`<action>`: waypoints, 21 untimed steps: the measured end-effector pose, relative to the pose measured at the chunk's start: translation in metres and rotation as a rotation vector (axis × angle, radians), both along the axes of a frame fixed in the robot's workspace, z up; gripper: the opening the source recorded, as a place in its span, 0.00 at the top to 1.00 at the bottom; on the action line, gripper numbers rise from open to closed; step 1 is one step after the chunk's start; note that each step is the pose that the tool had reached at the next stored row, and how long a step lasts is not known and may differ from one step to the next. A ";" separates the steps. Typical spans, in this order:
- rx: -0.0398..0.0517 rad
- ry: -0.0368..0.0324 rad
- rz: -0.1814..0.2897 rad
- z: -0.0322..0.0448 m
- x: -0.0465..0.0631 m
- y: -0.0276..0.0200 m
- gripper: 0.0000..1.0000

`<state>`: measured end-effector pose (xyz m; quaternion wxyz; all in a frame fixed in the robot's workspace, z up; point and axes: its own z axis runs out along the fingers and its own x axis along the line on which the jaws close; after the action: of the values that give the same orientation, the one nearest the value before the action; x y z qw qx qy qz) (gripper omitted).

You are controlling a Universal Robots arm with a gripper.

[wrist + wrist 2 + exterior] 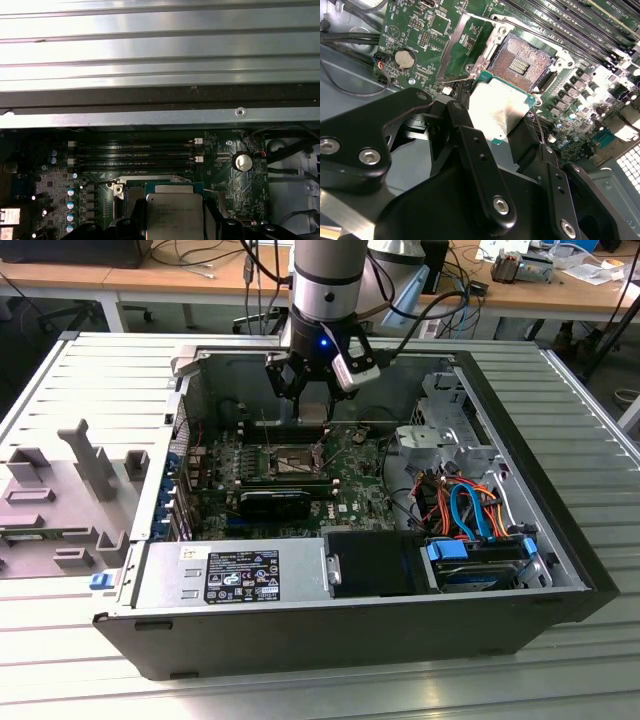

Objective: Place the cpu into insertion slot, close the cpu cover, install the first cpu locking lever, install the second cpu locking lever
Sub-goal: 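Place the cpu into insertion slot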

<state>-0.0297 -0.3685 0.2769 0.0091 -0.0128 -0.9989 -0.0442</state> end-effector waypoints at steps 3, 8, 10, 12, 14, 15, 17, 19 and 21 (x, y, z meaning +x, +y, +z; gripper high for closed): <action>0.0000 0.0000 0.000 -0.0005 0.000 0.0000 0.45; 0.0001 0.0000 0.000 -0.0012 0.000 0.0000 0.45; 0.0001 0.0000 0.000 -0.0017 0.000 0.0000 0.45; 0.0000 0.0000 0.000 -0.0074 0.000 -0.0001 0.45; 0.0000 0.0001 0.000 -0.0122 0.000 -0.0001 0.45; 0.0000 0.0000 0.000 -0.0123 0.000 -0.0001 0.45; 0.0003 -0.0002 0.000 -0.0128 0.000 -0.0005 0.45; 0.0001 0.0000 0.000 -0.0129 0.000 -0.0012 0.45; 0.0001 0.0000 0.000 -0.0133 0.000 -0.0022 0.45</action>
<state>-0.0297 -0.3706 0.2636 0.0091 -0.0128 -0.9989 -0.0443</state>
